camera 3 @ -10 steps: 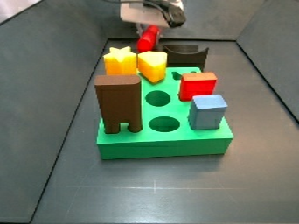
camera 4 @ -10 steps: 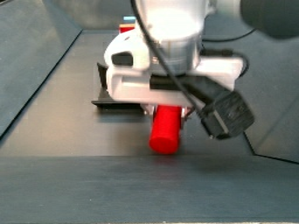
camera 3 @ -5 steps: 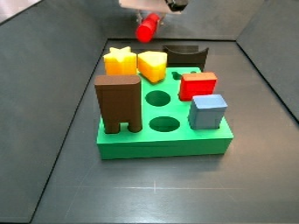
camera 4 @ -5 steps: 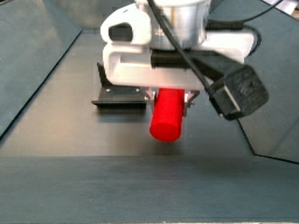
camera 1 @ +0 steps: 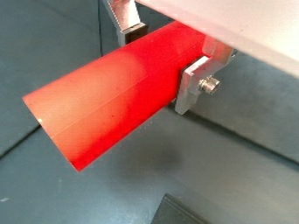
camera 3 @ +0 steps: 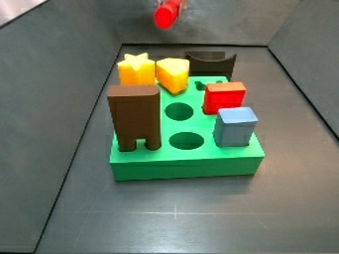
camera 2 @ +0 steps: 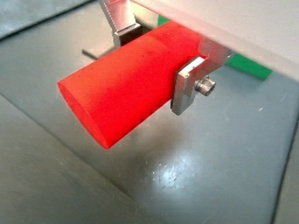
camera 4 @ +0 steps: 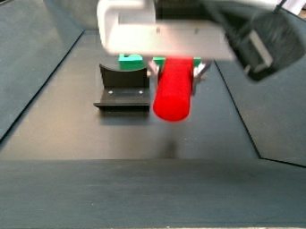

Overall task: Pick up the round object. Move up. Place the round object on the fixture. Regrasp the round object. Move to above the board. Insert the round object.
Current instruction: Place the round object on the fixture.

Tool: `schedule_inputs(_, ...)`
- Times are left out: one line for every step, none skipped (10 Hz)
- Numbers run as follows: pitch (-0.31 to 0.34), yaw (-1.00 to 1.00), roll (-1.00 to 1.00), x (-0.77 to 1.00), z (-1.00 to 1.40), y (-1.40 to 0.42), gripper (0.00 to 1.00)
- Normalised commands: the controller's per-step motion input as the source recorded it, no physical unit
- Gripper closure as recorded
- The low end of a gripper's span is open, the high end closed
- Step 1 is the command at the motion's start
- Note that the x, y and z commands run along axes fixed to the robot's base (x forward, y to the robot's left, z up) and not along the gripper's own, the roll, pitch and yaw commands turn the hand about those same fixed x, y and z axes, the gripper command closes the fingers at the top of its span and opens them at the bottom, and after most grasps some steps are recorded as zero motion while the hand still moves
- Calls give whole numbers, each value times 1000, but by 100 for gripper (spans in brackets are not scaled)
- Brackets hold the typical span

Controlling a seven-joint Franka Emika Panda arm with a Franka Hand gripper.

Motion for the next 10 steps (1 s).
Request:
schedule_inputs(50,-9,54,-27,929,-1,100)
schedule_inputs(59,-6,60,-22,762,1,100)
schedule_inputs(69,-4,66,-15,597,1,100)
schedule_inputs(81,3,66,-2,376,3,100)
schedule_inputs(91,8,67,4,212,7,100)
schedule_inputs(-587,670,279,540,-38,-1000,100)
schedule_inputs(-578,643,283,544,-76,-1000,100)
schedule_inputs(-462,482,245,507,-85,-1000,100)
schedule_inputs(-299,273,187,461,-76,-1000,100)
schedule_inputs(-205,176,146,452,-76,-1000,100)
